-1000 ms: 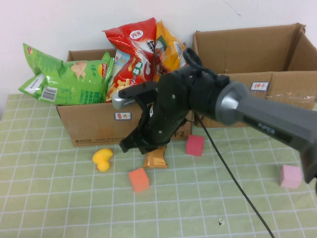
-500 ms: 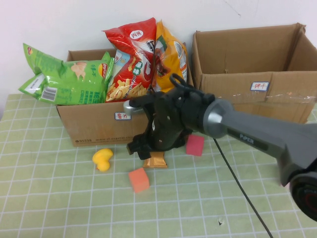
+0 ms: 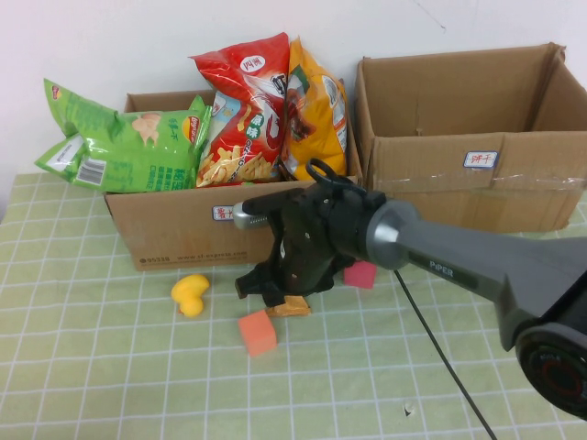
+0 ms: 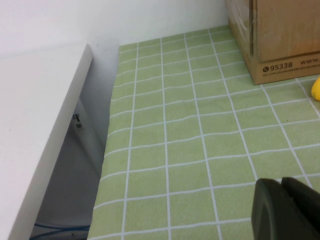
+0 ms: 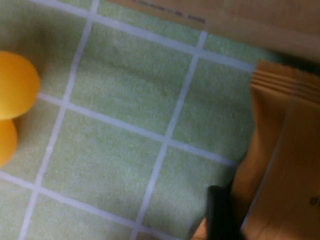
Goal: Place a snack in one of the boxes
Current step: Pick up the biscuit, then place the biscuit in the biscuit box
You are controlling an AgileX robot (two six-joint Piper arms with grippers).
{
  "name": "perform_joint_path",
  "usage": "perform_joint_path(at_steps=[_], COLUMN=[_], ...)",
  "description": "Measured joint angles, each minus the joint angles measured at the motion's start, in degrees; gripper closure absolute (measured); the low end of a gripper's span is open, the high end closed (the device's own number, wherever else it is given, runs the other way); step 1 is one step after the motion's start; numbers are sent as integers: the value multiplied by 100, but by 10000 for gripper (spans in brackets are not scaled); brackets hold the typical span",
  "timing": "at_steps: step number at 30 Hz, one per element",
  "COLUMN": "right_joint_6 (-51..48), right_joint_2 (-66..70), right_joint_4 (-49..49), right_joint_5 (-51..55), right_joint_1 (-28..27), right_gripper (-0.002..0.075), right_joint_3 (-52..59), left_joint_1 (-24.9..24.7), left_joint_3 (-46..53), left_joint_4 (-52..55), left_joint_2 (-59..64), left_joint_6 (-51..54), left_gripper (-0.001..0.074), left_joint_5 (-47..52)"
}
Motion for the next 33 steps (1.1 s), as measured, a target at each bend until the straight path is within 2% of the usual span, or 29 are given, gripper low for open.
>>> perform_joint_path(at_steps=[2,7,13,17,22,27,30,33], right_joint_6=[0,-219,-1915,-2399,-2492,-2248,-1930,-1515], right_joint_2=[0,-143,-1047,-1700,-2414,-2970,-3092,-3080], right_joint_4=[14,14,-20,-214,-771,-1888,-2701,-3106], right_joint_5=[75,568,2135,2692,2881,2942,2929,2628], right_joint_1=[0,0,204,408,447,383,119,-405], right_gripper=[386,396,402,408,411,412,412,412], right_joint_3=[-13,-13,21,21,21,21,21,21], left_joint_1=[0,0,0,0,0,0,0,0], left_joint_3=[0,0,0,0,0,0,0,0], left_joint_4=[0,0,0,0,0,0,0,0], left_joint_2=[0,0,0,0,0,0,0,0], left_joint_6=[0,0,0,0,0,0,0,0], left_gripper=[737,738,738,737,738,737,737,737], left_joint_5=[0,0,10,10,10,10,10,10])
